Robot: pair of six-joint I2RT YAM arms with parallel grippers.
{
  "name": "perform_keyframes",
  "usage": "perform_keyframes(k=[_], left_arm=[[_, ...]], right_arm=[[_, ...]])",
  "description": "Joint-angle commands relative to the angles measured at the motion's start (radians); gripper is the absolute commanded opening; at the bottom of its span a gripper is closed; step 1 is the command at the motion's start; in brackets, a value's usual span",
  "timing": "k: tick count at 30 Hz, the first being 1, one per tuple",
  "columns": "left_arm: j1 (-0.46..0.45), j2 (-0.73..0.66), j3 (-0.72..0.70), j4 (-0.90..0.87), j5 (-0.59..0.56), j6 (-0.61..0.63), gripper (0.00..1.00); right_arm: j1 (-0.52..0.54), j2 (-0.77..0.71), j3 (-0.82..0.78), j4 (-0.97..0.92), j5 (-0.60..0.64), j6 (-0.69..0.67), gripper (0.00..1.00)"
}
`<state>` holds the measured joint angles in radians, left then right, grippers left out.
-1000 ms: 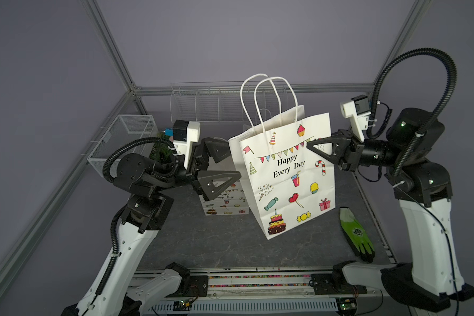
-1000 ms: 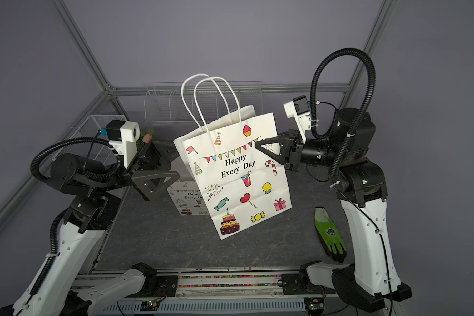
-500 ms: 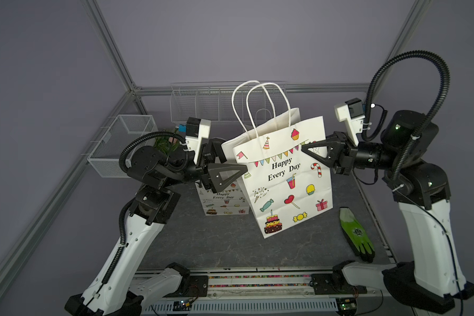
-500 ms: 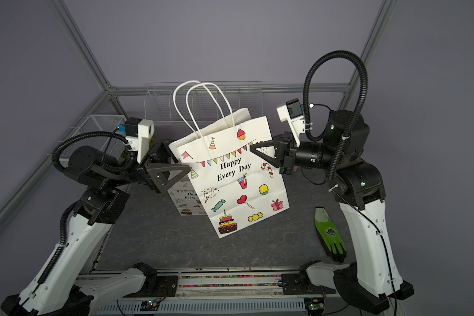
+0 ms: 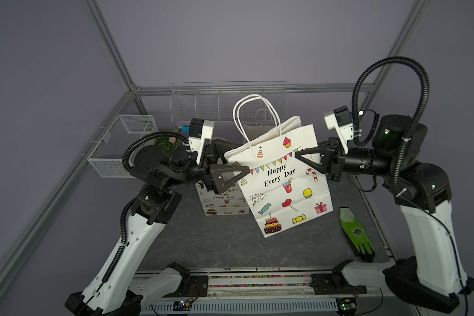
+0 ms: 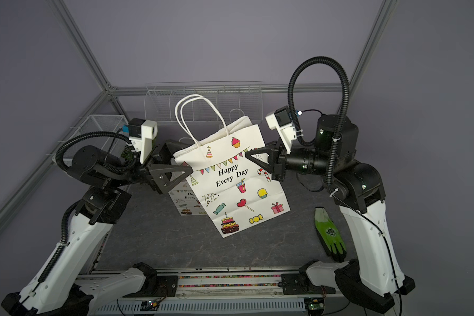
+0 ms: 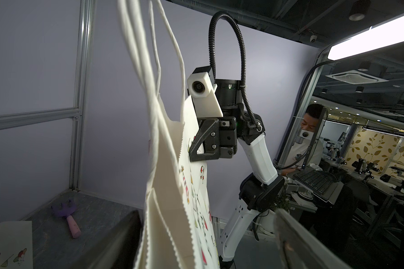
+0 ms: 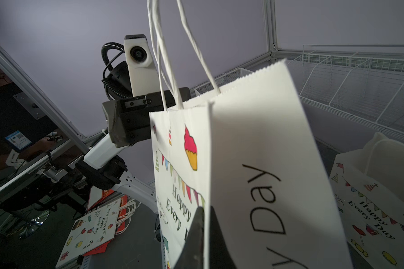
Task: Put away the paper bag
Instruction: Press the paper bag.
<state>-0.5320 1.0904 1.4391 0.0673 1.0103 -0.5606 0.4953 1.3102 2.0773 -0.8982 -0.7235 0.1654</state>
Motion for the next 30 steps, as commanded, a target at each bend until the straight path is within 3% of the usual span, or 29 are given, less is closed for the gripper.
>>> perform_keyframes(k=[1, 10, 30], left_arm=[[-0.008, 0.006, 0.025, -0.020, -0.002, 0.020, 0.89], [-0.019, 0.005, 0.033, -0.052, 0.004, 0.043, 0.86], [-0.033, 0.020, 0.052, -0.098, 0.011, 0.070, 0.48]], right_arm=[[0.028, 0.011, 0.030, -0.035, 0.091, -0.059, 0.07], [0.047, -0.014, 0.024, -0.014, 0.164, -0.064, 0.07], [0.056, -0.031, 0.020, 0.018, 0.224, -0.053, 0.07]])
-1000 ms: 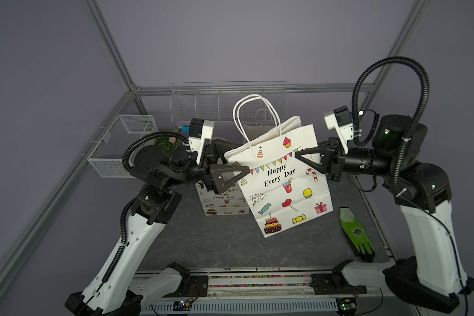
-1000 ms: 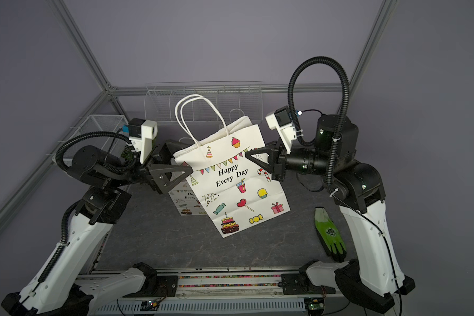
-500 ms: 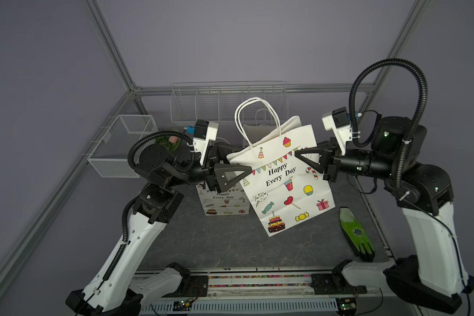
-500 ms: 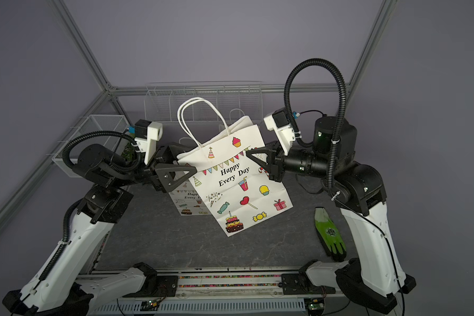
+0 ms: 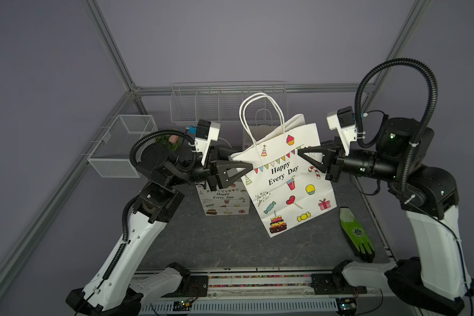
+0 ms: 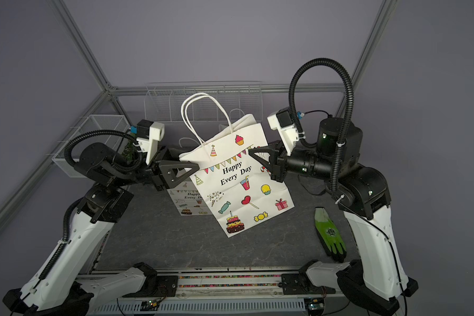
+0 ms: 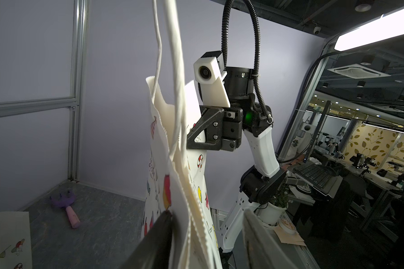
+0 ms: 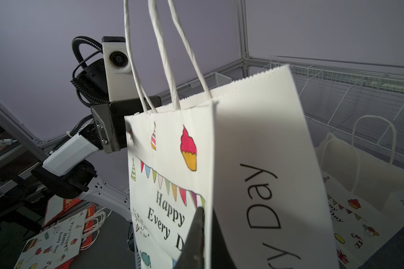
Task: Put away the paper bag
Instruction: Press the paper bag.
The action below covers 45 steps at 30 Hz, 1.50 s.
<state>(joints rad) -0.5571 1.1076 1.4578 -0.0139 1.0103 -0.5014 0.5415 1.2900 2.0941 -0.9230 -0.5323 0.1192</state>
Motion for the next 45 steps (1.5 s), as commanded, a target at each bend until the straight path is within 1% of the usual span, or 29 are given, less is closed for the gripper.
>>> perform_keyframes(k=[1, 9, 19, 22, 23, 25, 27, 28, 30, 32, 34, 36, 39, 40, 41, 42, 45], left_arm=[[-0.007, 0.006, 0.033, -0.018, 0.010, 0.009, 0.47], [-0.012, 0.018, 0.047, -0.055, 0.002, 0.033, 0.34], [-0.012, 0.024, 0.064, -0.119, -0.016, 0.070, 0.17], [-0.013, 0.024, 0.077, -0.177, -0.037, 0.107, 0.11], [-0.012, 0.025, 0.082, -0.199, -0.046, 0.121, 0.08], [-0.012, 0.031, 0.091, -0.226, -0.051, 0.136, 0.04], [-0.012, 0.045, 0.114, -0.256, -0.046, 0.156, 0.00], [-0.012, 0.057, 0.134, -0.284, -0.045, 0.175, 0.00], [-0.012, 0.101, 0.205, -0.396, -0.048, 0.245, 0.00], [-0.005, 0.158, 0.289, -0.523, -0.045, 0.328, 0.00], [0.015, 0.224, 0.365, -0.627, -0.012, 0.395, 0.00], [0.058, 0.296, 0.427, -0.694, 0.051, 0.431, 0.00], [0.133, 0.383, 0.472, -0.703, 0.143, 0.432, 0.00], [0.153, 0.405, 0.482, -0.702, 0.171, 0.433, 0.00], [0.173, 0.427, 0.493, -0.702, 0.202, 0.432, 0.00], [0.192, 0.448, 0.505, -0.703, 0.238, 0.435, 0.00], [0.229, 0.491, 0.538, -0.706, 0.352, 0.443, 0.00]], right_arm=[[0.010, -0.011, 0.001, 0.042, 0.036, -0.007, 0.07], [0.020, -0.023, -0.016, 0.059, 0.058, -0.005, 0.06], [0.024, -0.027, -0.017, 0.068, 0.057, 0.001, 0.07], [0.025, -0.030, -0.023, 0.071, 0.047, 0.001, 0.10], [0.024, -0.033, -0.028, 0.073, 0.041, -0.002, 0.13], [0.024, -0.045, -0.043, 0.072, 0.032, -0.019, 0.23], [0.023, -0.075, -0.080, 0.077, 0.038, -0.047, 0.39], [0.022, -0.090, -0.106, 0.084, 0.048, -0.059, 0.44], [0.010, -0.131, -0.169, 0.111, 0.076, -0.072, 0.57], [-0.016, -0.168, -0.231, 0.149, 0.082, -0.066, 0.65], [-0.061, -0.195, -0.287, 0.198, 0.063, -0.048, 0.75], [-0.140, -0.202, -0.321, 0.252, 0.002, -0.004, 0.83], [-0.261, -0.202, -0.371, 0.344, -0.123, 0.077, 0.95], [-0.297, -0.205, -0.390, 0.374, -0.155, 0.096, 0.98], [-0.330, -0.205, -0.415, 0.409, -0.199, 0.123, 0.98], [-0.396, -0.205, -0.441, 0.443, -0.251, 0.149, 0.96], [-0.548, -0.199, -0.524, 0.553, -0.406, 0.246, 0.94]])
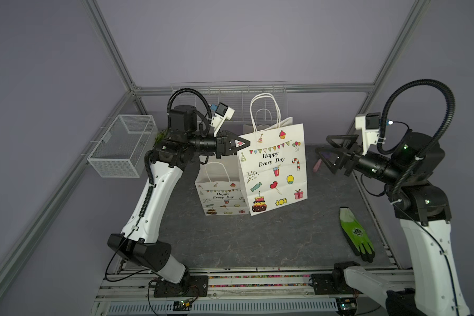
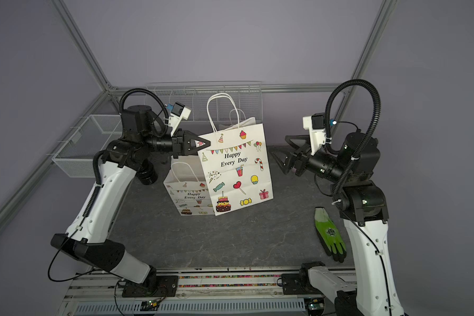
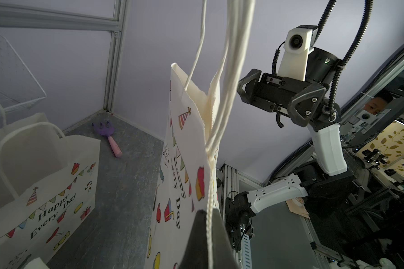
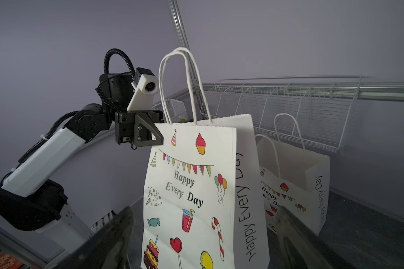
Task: Put away the paper bag
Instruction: Press the paper bag.
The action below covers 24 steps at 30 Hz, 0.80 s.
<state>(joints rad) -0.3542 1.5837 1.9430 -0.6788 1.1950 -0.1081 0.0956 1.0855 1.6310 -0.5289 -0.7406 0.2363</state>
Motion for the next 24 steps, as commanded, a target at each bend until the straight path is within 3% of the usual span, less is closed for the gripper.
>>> perform_keyframes(k=[1, 5, 7, 14, 17, 19, 24], left_arm=[[0.032, 0.023, 0.058, -0.035, 0.200, 0.049, 0.00], [0.033, 0.023, -0.002, 0.169, 0.307, -0.105, 0.00], [0.023, 0.008, -0.050, 0.302, 0.329, -0.204, 0.00], [-0.058, 0.056, 0.015, 0.389, 0.384, -0.324, 0.00], [-0.081, 0.085, 0.084, 0.378, 0.397, -0.340, 0.00], [-0.088, 0.106, 0.148, 0.361, 0.407, -0.350, 0.00], [-0.089, 0.130, 0.225, 0.337, 0.415, -0.369, 0.00]], right_arm=[[-0.157, 0.005, -0.098, 0.225, -0.245, 0.183, 0.94], [-0.327, 0.027, -0.262, 0.693, -0.417, 0.556, 0.94], [-0.340, 0.047, -0.269, 0.753, -0.454, 0.593, 0.96], [-0.296, 0.035, -0.270, 0.718, -0.553, 0.528, 0.96], [-0.218, 0.012, -0.229, 0.541, -0.594, 0.364, 0.95], [-0.170, -0.007, -0.180, 0.317, -0.597, 0.189, 0.96], [-0.131, -0.041, -0.184, 0.277, -0.603, 0.151, 0.99]])
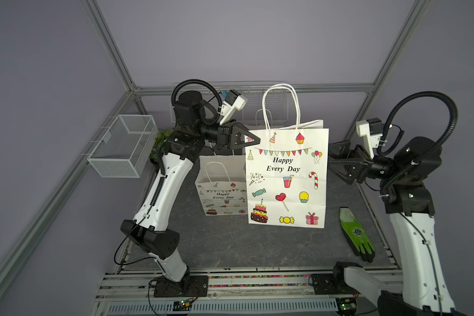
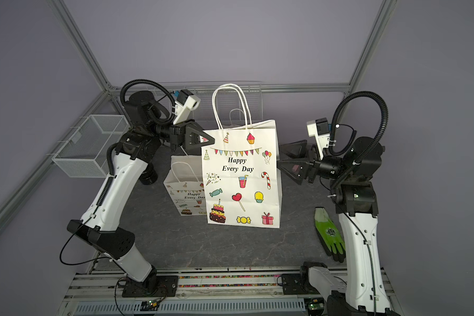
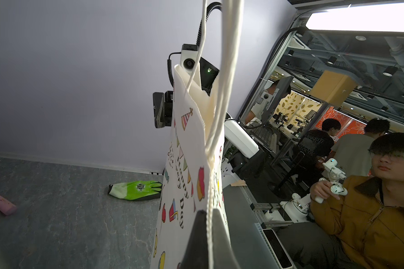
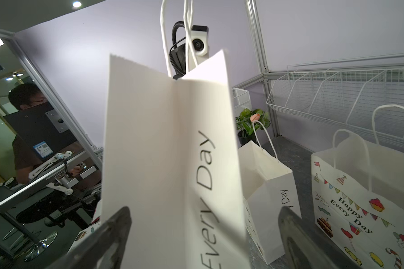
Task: Put away the paper bag
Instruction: Press the paper bag.
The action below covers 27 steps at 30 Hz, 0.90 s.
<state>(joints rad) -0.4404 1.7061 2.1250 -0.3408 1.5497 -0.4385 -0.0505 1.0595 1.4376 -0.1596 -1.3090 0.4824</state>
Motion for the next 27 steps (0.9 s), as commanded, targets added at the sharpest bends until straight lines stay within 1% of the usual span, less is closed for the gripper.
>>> perform_keyframes(k=[1, 6, 8, 12, 13, 15, 18, 20, 23, 24, 25, 26, 27], left_arm=[[-0.002, 0.007, 0.048, -0.001, 0.060, -0.043, 0.00], [-0.008, 0.007, 0.055, -0.004, 0.051, -0.053, 0.00], [-0.012, 0.008, 0.055, -0.005, 0.048, -0.053, 0.00], [-0.019, 0.015, 0.053, 0.009, 0.038, -0.079, 0.00], [-0.020, 0.015, 0.051, 0.008, 0.038, -0.080, 0.00], [-0.021, 0.015, 0.048, 0.010, 0.035, -0.081, 0.00], [-0.023, 0.019, 0.046, 0.010, 0.029, -0.085, 0.00], [-0.026, 0.024, 0.047, 0.011, 0.027, -0.087, 0.00], [-0.031, 0.029, 0.041, 0.009, 0.024, -0.088, 0.00], [-0.032, 0.029, 0.039, 0.009, 0.023, -0.089, 0.00], [-0.032, 0.029, 0.035, 0.008, 0.023, -0.089, 0.00], [-0.032, 0.029, 0.033, 0.009, 0.021, -0.090, 0.00], [-0.032, 0.027, 0.027, 0.016, 0.021, -0.097, 0.00]], right_arm=[[0.020, -0.015, 0.010, -0.092, -0.033, -0.091, 0.96], [0.032, -0.015, 0.012, -0.096, -0.012, -0.087, 0.76], [0.033, -0.013, 0.014, -0.103, 0.001, -0.088, 0.70], [0.034, -0.009, 0.023, -0.111, 0.022, -0.085, 0.50], [0.036, -0.009, 0.026, -0.112, 0.029, -0.082, 0.47], [0.040, -0.009, 0.028, -0.112, 0.034, -0.079, 0.47], [0.052, -0.007, 0.028, -0.109, 0.038, -0.079, 0.60], [0.067, -0.004, 0.031, -0.106, 0.048, -0.076, 0.62], [0.094, 0.006, 0.041, -0.105, 0.058, -0.075, 0.49], [0.102, 0.008, 0.041, -0.106, 0.064, -0.075, 0.42], [0.106, 0.010, 0.044, -0.108, 0.073, -0.077, 0.31], [0.106, 0.012, 0.049, -0.117, 0.084, -0.081, 0.22], [0.107, 0.015, 0.058, -0.144, 0.100, -0.097, 0.17]])
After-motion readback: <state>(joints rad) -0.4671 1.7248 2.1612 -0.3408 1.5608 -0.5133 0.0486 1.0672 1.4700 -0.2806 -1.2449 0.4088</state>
